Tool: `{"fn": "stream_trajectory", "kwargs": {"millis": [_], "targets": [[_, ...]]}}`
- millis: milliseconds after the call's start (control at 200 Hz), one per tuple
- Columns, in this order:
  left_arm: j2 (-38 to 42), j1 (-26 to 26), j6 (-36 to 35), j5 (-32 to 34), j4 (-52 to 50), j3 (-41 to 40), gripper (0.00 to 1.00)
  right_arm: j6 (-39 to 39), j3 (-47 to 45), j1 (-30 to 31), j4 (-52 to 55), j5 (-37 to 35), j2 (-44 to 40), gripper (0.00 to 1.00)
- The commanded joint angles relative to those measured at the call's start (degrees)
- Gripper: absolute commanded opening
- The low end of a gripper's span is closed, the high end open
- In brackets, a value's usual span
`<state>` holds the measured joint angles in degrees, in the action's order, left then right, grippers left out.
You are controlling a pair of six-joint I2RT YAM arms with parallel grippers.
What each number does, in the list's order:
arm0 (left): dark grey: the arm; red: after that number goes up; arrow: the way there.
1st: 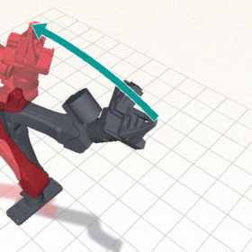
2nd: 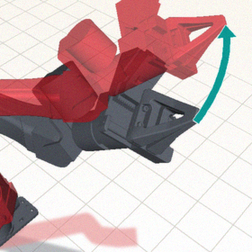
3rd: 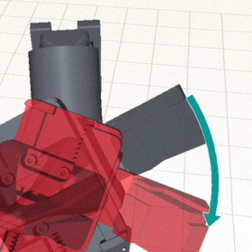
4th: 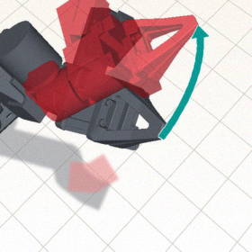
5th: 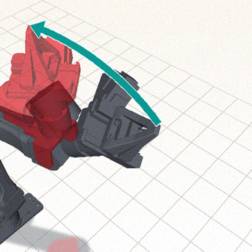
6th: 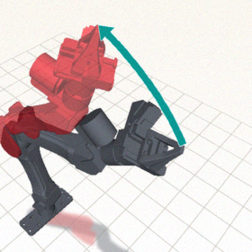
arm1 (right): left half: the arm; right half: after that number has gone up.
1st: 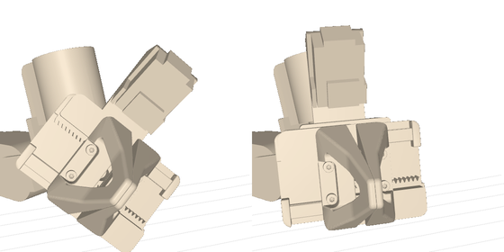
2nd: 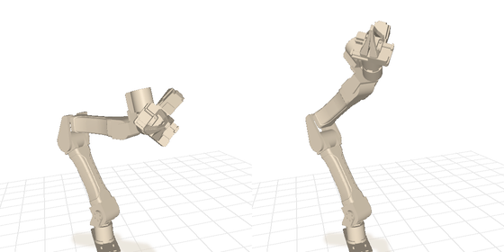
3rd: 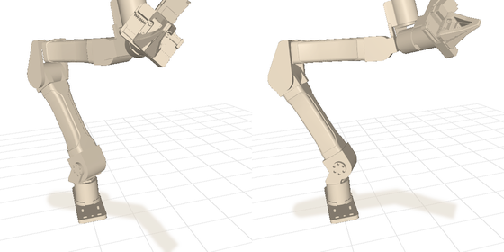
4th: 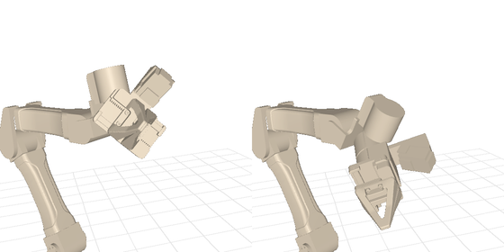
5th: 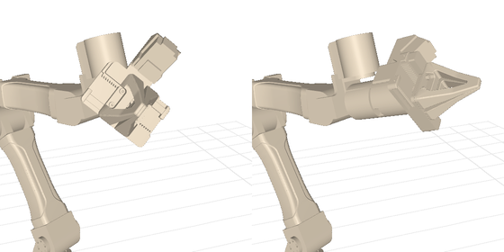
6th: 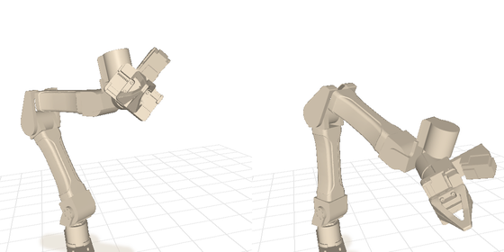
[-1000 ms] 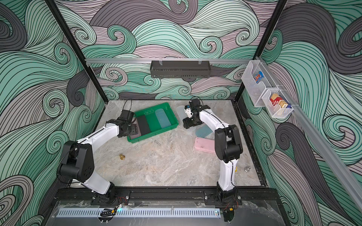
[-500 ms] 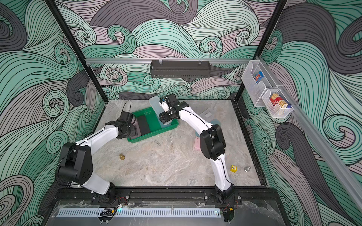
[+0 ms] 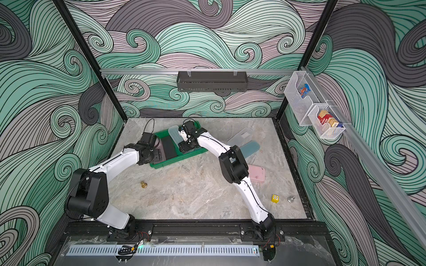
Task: Put the pencil case into the storage box
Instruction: Place the pencil case at the storage box.
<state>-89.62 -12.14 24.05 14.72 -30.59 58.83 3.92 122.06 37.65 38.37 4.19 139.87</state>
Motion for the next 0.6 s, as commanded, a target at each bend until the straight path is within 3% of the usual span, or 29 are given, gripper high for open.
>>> {"fn": "stream_trajectory", "kwargs": {"millis": [0,235,385,595], "targets": [[1.73,-0.25,0.56,-0.74,0.66,-0.37,0.81,0.74,-2.65,0.21,0.49,-1.25,-3.25,0.66],[1.56,-0.08,0.65,-1.01,1.1,-0.94,0.81,0.52,-4.38,0.19,2.68,-1.24,-5.4,0.69],[1.38,0.07,0.58,-1.23,1.23,-1.16,0.81,0.73,-5.16,0.25,3.67,-1.45,-6.05,0.99],[1.82,0.1,0.57,-1.29,1.23,-1.49,0.81,0.85,-6.57,0.67,3.64,-2.75,-8.51,0.99]]}}
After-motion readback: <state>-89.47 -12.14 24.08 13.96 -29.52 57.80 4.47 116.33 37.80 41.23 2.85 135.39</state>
